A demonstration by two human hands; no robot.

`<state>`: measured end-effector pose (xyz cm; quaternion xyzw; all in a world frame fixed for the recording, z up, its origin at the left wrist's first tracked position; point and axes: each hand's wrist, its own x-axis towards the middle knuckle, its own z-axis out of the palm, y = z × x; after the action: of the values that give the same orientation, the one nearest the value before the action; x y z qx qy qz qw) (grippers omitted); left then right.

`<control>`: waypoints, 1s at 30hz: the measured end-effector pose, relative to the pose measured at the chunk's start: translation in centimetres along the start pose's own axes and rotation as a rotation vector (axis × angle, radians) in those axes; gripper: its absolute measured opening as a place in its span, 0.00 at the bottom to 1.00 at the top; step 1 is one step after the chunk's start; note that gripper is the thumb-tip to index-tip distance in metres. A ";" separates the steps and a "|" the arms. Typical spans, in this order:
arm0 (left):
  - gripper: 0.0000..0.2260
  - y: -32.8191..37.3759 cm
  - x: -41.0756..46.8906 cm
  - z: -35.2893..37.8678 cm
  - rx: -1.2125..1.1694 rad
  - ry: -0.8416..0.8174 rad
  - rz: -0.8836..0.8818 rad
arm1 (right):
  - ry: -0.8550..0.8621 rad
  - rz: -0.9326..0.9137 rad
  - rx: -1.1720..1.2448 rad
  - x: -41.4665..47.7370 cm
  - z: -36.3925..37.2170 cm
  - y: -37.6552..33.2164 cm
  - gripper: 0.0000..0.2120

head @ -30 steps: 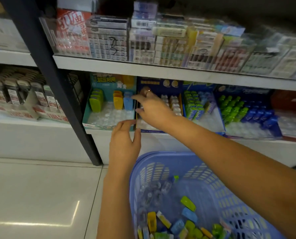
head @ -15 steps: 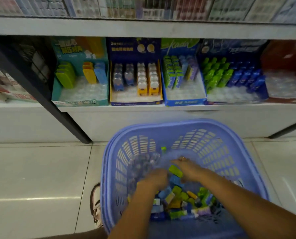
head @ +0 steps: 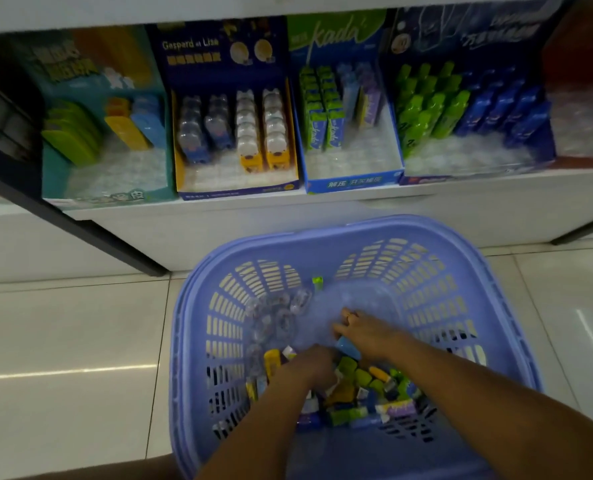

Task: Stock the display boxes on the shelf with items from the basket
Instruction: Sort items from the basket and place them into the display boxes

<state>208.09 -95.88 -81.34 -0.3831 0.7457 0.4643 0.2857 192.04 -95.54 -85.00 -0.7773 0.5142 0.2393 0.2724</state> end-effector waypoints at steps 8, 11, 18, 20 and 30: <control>0.14 0.3 0.0 -1.6 -0.370 0.203 -0.096 | 0.119 0.148 0.411 -1.2 -2.0 0.4 0.33; 0.16 1.3 -0.2 -3.2 -0.985 0.247 -0.054 | 0.267 0.164 0.581 -2.1 -5.1 -0.1 0.34; 0.07 2.4 -4.4 -8.1 -1.657 0.182 0.234 | 0.513 0.114 0.898 -6.9 -13.8 -2.0 0.26; 0.08 2.3 -6.5 -9.6 -1.622 0.170 0.290 | 0.556 0.097 1.079 -8.6 -15.3 -2.2 0.21; 0.10 3.1 -16.6 -15.6 -1.343 0.519 0.491 | 0.869 -0.092 1.213 -12.1 -23.7 -5.1 0.12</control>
<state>213.36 -104.21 -60.57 -0.3948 0.4101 0.7636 -0.3047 194.67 -101.71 -58.75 -0.5359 0.5843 -0.4267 0.4351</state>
